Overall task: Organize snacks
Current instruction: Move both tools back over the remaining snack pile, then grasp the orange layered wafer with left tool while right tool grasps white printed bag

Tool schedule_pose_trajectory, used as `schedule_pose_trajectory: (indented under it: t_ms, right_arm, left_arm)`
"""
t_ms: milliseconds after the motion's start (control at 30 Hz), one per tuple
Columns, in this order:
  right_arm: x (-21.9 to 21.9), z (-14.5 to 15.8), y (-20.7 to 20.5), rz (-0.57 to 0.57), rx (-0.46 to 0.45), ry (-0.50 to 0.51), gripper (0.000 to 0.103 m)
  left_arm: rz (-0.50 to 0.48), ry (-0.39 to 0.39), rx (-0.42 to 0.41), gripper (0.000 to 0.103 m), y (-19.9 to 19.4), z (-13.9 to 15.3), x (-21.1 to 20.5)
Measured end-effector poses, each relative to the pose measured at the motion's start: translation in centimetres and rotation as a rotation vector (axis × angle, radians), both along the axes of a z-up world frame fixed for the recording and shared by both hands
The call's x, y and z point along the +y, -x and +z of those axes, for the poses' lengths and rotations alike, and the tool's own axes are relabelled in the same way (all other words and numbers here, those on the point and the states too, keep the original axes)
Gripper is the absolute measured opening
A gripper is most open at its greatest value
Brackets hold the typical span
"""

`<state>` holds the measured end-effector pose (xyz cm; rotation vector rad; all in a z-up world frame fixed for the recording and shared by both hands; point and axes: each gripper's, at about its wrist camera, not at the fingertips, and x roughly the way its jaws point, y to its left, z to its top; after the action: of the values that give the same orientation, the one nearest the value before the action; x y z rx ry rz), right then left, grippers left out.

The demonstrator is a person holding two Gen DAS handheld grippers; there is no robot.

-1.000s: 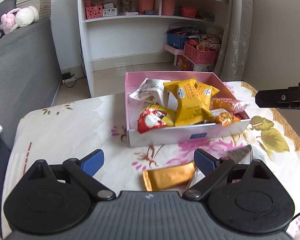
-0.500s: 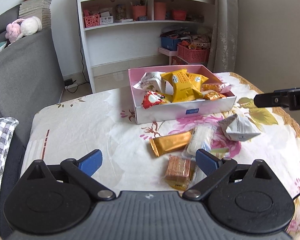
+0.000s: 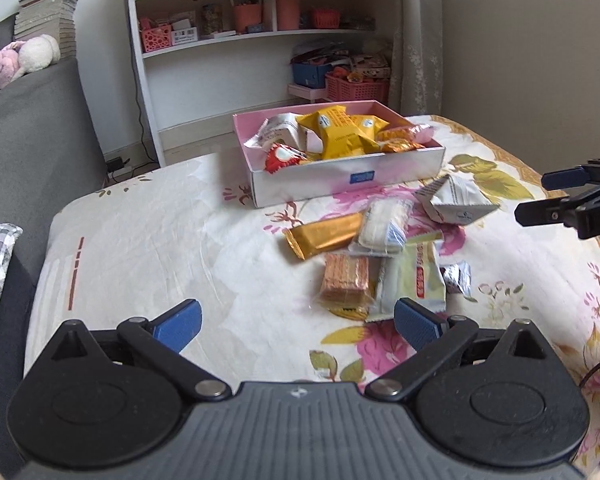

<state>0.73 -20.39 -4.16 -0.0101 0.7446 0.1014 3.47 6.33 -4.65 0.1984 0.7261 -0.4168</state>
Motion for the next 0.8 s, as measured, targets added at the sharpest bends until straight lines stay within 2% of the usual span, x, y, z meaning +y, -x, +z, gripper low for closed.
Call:
schedule_pose_trajectory:
  t_ms: [267,467,733,800]
  right_arm:
    - [1.3,-1.7,0.4,0.056,0.041,0.072,0.099]
    - [1.7,-2.0,-0.6,0.048,0.047,0.040,0.099]
    - [0.7,-2.2,-3.4,-0.055,0.069,-0.084,0.099]
    - [0.7,-2.3,-4.0,-0.066,0.075,-0.108,0.099]
  left_arm:
    - [-0.039,-0.026,0.037,0.103,0.1,-1.5,-1.2]
    - [-0.035,-0.010,0.050,0.100,-1.2,-2.4,-2.2]
    - [-0.067,0.072,0.104,0.077,-3.8,-2.7,-3.1]
    - [-0.070,0.071,0.124,0.066,-4.3,-3.0,-3.4]
